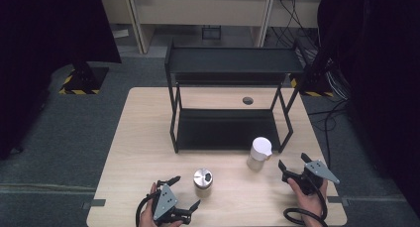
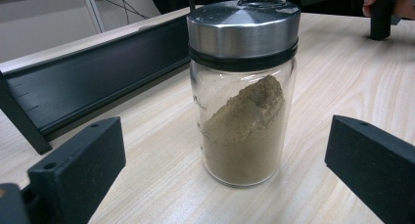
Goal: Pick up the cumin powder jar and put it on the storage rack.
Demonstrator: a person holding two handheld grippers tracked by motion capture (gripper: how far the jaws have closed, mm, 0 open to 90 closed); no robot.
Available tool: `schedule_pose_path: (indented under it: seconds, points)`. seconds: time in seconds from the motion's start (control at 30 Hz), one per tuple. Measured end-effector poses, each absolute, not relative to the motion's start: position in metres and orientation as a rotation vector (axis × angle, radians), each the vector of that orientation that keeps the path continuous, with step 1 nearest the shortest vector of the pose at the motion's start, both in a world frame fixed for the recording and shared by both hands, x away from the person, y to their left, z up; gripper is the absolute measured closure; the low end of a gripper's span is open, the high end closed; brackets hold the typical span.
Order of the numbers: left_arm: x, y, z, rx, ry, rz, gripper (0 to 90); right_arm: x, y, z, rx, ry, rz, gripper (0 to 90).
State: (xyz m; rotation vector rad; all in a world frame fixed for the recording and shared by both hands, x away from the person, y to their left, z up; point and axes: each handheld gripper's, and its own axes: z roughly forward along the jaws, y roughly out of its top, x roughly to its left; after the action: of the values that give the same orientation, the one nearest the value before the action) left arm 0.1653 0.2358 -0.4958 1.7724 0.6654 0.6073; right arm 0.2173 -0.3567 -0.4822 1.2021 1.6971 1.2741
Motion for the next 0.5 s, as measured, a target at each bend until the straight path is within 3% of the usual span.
schedule_pose_path:
  seconds: [0.5]
  points:
    - [0.1735,0.2317,-0.4929,1.787,0.672,0.577,0.6,0.2171,-0.3571,-0.4825,1.204,1.694,1.277,5.8]
